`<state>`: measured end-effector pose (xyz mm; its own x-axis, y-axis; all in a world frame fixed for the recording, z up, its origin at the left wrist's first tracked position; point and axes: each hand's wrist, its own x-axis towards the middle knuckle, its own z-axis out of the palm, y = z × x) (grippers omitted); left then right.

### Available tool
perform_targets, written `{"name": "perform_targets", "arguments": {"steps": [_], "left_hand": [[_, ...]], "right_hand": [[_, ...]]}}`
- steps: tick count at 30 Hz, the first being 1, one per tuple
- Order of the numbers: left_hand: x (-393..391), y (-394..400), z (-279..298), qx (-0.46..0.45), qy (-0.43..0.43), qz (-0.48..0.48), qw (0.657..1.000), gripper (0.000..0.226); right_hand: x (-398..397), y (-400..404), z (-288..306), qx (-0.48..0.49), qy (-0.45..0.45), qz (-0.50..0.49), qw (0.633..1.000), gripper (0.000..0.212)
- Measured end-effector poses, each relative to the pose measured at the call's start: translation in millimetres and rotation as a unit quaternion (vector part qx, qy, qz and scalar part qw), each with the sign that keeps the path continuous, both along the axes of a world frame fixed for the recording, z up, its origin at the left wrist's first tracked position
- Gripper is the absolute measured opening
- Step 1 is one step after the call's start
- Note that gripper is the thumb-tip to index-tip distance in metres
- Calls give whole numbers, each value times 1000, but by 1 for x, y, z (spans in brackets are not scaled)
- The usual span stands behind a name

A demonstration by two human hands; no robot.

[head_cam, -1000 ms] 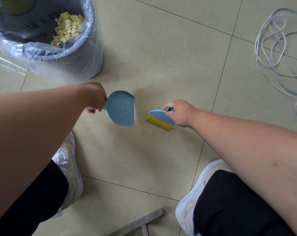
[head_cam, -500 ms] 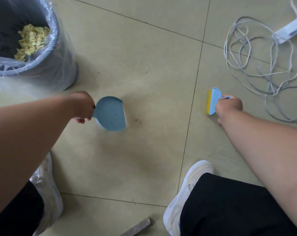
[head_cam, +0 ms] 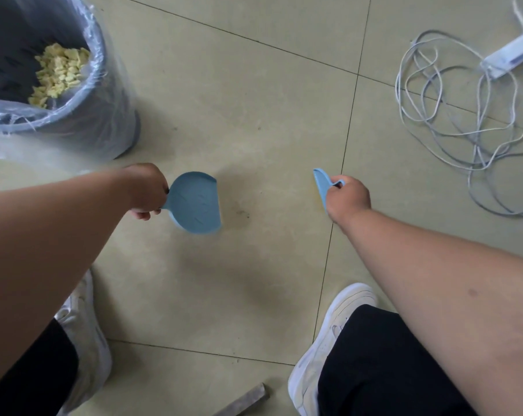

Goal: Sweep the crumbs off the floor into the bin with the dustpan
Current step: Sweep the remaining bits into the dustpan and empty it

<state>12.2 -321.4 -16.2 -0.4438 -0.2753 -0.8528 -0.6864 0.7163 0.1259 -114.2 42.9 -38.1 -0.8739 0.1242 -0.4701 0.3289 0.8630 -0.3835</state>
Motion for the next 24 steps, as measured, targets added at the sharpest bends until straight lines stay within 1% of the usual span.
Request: {"name": "perform_targets", "arguments": {"steps": [4, 8, 11, 13, 16, 18, 21, 22, 24], "left_hand": [[6, -4, 7, -2, -19, -21, 1000, 23], [16, -11, 10, -3, -14, -1, 1000, 24], [22, -15, 11, -9, -9, 9, 1000, 22], [23, -15, 11, -11, -8, 10, 1000, 22], [23, -13, 10, -15, -9, 0, 1000, 25], [24, -12, 8, -17, -9, -2, 1000, 25], [28, -11, 5, -18, -15, -6, 1000, 24], [29, -11, 3, -15, -15, -6, 1000, 24], [33, -9, 1, -7, -18, -8, 1000, 24]], "right_hand": [[18, -31, -3, -24, -19, 72, 997, 35], [36, -57, -3, -61, -44, 144, 987, 32], [36, -60, 1, -85, -58, 140, 985, 31], [27, -57, 5, -84, -38, 130, 987, 30], [8, -46, 15, -62, 13, 94, 994, 32], [0, -38, 22, -18, 48, 76, 996, 31], [-1, -29, 21, 30, 59, 67, 996, 29], [3, -28, 17, 39, 55, 76, 995, 27], [16, -33, 6, 50, 27, 139, 989, 19]]}}
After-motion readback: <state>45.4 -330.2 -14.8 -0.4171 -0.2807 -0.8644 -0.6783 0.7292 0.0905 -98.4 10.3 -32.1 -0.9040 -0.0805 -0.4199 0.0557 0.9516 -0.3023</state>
